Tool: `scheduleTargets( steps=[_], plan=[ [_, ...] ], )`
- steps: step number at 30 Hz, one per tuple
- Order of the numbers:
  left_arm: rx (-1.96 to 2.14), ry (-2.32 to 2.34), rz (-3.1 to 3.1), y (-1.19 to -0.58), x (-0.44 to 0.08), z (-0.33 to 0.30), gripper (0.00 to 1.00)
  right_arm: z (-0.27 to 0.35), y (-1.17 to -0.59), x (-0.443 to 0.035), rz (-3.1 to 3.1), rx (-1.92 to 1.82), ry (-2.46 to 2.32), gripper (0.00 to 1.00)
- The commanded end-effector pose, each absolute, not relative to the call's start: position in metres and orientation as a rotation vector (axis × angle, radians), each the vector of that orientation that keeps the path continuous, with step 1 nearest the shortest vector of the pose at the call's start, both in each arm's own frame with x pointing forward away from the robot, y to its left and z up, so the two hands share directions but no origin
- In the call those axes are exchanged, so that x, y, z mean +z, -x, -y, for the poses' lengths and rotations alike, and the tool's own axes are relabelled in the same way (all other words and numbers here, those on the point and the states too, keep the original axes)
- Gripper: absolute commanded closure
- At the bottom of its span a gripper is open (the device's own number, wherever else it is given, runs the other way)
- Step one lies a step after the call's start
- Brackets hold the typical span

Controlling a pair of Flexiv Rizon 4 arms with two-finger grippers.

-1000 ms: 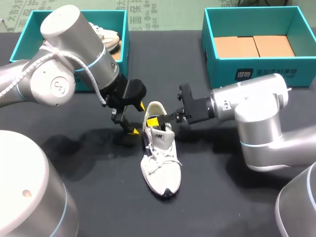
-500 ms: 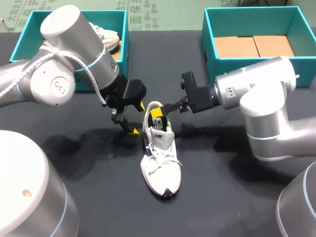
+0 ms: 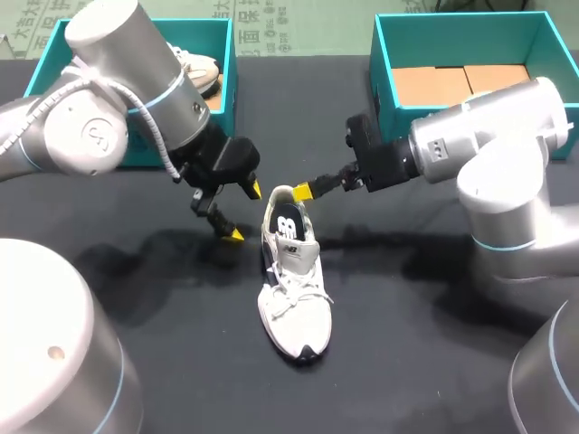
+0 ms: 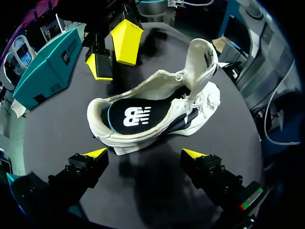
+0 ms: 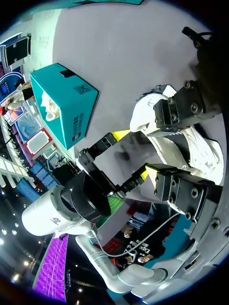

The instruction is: Take the shoe out of the shoebox, open the shoe tongue, remove and reinsert the insole, then place the shoe into the shoebox

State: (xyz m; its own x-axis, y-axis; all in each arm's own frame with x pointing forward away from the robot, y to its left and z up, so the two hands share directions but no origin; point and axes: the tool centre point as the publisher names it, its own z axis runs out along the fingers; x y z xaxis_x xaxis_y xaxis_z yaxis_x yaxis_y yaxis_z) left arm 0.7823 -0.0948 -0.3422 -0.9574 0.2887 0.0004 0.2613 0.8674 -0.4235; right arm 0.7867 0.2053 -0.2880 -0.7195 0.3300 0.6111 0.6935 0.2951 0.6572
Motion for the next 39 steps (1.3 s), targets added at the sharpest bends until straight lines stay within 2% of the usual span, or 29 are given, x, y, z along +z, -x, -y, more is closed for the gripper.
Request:
scheduleTargets(
  steps=[1, 10, 17, 21, 22, 23, 33, 39],
  plan=[
    [0.632, 0.465, 2.973, -0.780, -0.329, 0.082, 0.00, -0.190, -0.787, -0.274, 2.252, -1.333, 0.959, 0.60],
    [0.538, 0.481, 2.993, -0.785, -0.310, 0.050, 0.00, -0.176, -0.791, -0.262, 2.334, -1.172, 1.104, 0.61],
    [0.473, 0.508, 3.012, -0.797, -0.289, 0.017, 0.00, -0.172, -0.787, -0.252, 2.398, -1.030, 1.232, 0.70],
    [0.459, 0.542, 3.009, -0.804, -0.273, -0.004, 0.00, -0.171, -0.782, -0.245, 2.426, -0.958, 1.316, 0.80],
    [0.462, 0.556, 3.003, -0.805, -0.270, -0.009, 0.00, -0.172, -0.781, -0.243, 2.436, -0.928, 1.346, 0.93],
    [0.464, 0.567, 2.999, -0.806, -0.267, -0.013, 0.00, -0.174, -0.779, -0.242, 2.446, -0.895, 1.372, 1.00],
    [0.418, 0.761, 2.939, -0.821, -0.244, -0.047, 0.00, -0.202, -0.762, -0.232, 2.505, -0.595, 1.659, 1.00],
    [0.418, 0.761, 2.939, -0.821, -0.244, -0.047, 0.00, -0.202, -0.762, -0.232, 2.505, -0.595, 1.659, 1.00]
  ],
)
